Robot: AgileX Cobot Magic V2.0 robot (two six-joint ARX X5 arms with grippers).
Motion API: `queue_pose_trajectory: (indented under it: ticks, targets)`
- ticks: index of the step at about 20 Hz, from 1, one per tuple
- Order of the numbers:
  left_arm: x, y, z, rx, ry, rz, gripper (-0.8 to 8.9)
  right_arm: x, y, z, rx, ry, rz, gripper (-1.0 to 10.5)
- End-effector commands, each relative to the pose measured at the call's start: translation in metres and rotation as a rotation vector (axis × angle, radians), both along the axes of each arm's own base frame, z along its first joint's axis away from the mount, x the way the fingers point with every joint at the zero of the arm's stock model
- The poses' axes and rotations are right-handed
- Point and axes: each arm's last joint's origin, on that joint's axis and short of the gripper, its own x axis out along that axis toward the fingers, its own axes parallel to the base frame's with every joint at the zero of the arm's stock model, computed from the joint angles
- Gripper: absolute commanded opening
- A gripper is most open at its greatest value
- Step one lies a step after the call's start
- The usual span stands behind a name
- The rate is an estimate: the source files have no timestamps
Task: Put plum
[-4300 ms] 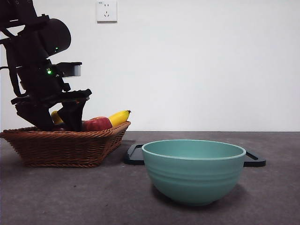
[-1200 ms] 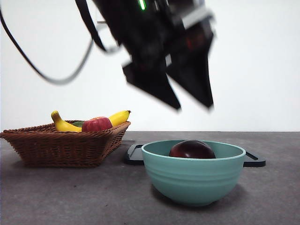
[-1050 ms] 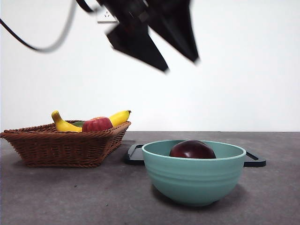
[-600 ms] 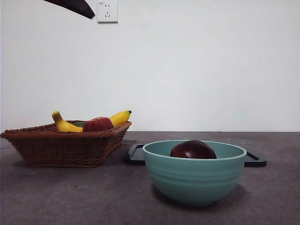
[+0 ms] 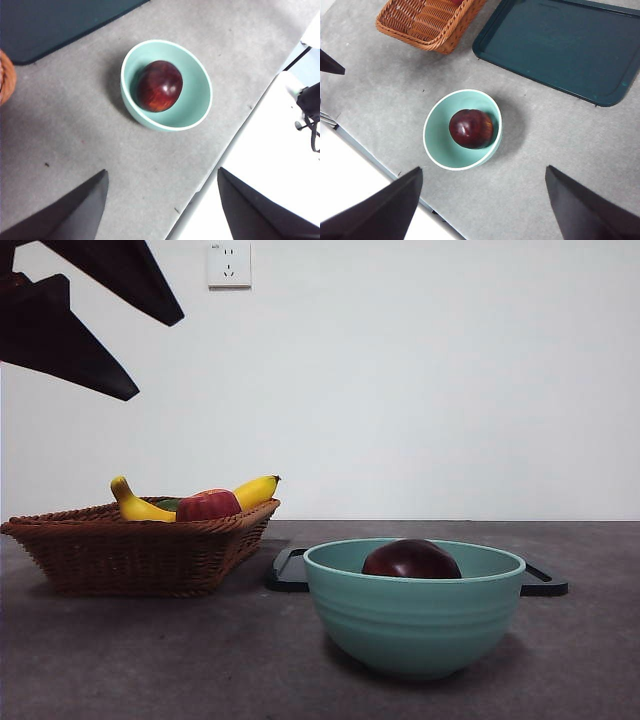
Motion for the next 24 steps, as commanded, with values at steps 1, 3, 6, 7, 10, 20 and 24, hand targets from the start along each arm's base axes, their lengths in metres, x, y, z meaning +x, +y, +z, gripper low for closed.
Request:
queue_pose_trajectory:
  ticks: [1, 3, 6, 7, 10, 20, 24]
  targets:
    - [0.0, -0.002, 0.002, -0.013, 0.007, -0.003, 3.43, 0.001, 0.001, 0.006, 0.011, -0.019, 0.003, 3.9]
    - [0.0, -0.002, 0.002, -0.013, 0.011, -0.001, 3.43, 0.001, 0.001, 0.006, 0.011, -0.018, 0.003, 3.9]
    - [0.0, -0.002, 0.002, -0.014, 0.011, -0.001, 3.43, 0.001, 0.001, 0.006, 0.013, -0.015, 0.0, 3.9]
    - [0.0, -0.002, 0.002, -0.014, 0.011, -0.001, 3.43, 0.001, 0.001, 0.006, 0.015, -0.011, -0.003, 3.9]
    - [0.0, -0.002, 0.002, -0.014, 0.011, -0.001, 3.43, 0.006, 0.003, 0.003, 0.014, 0.028, -0.002, 3.9]
    - [0.0, -0.002, 0.002, -0.014, 0.01, -0.001, 3.43, 0.055, 0.036, -0.057, -0.005, 0.257, 0.045, 3.9]
    - [0.0, -0.002, 0.002, -0.014, 0.01, -0.001, 3.43, 0.076, 0.056, -0.083, -0.058, 0.273, 0.047, 3.2]
